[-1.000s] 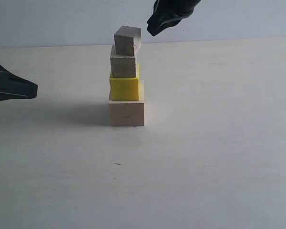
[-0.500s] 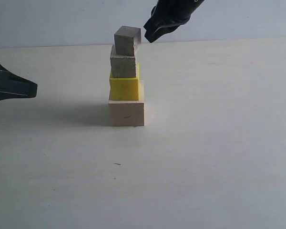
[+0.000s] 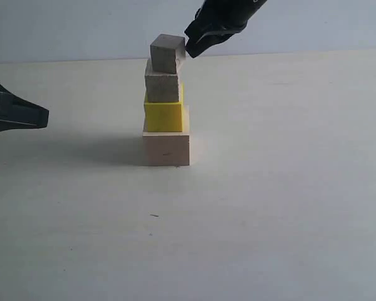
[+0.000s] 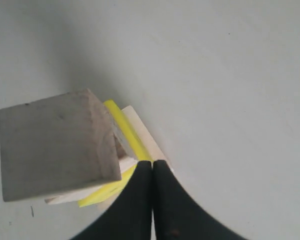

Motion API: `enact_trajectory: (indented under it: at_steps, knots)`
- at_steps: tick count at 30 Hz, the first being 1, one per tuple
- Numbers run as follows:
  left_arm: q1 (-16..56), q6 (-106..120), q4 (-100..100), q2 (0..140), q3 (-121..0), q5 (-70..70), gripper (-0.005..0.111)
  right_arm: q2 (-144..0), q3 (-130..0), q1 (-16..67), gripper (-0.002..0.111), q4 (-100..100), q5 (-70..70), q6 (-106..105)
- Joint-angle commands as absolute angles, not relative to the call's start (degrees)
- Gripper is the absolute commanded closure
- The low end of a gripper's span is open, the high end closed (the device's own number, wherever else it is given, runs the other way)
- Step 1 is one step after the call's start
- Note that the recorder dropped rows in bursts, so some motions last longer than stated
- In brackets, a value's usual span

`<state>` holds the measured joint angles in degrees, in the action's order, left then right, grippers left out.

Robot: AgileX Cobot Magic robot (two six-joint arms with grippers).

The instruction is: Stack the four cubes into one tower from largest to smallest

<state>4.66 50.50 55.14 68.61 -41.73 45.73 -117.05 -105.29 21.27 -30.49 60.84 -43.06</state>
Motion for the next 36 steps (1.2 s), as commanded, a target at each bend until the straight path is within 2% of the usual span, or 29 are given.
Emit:
enact_trajectory:
  at_steps: [1,23,29,36]
  knots:
    - [4.53,50.26,55.59,68.7,-41.54,45.25,0.107,-117.03,-105.56,21.35,0.108,-32.75,60.99,-43.5]
    - [4.53,50.26,55.59,68.7,-41.54,45.36,0.107,-117.03,-105.56,21.35,0.108,-35.15,60.51,-46.33]
    - [4.53,50.26,55.59,68.7,-41.54,45.36,0.107,-115.7,-105.56,21.35,0.108,-24.04,61.8,-36.17]
    - [4.53,50.26,55.59,68.7,-41.54,44.88,0.107,-114.85,-105.56,21.35,0.108,-27.73,65.16,-35.36]
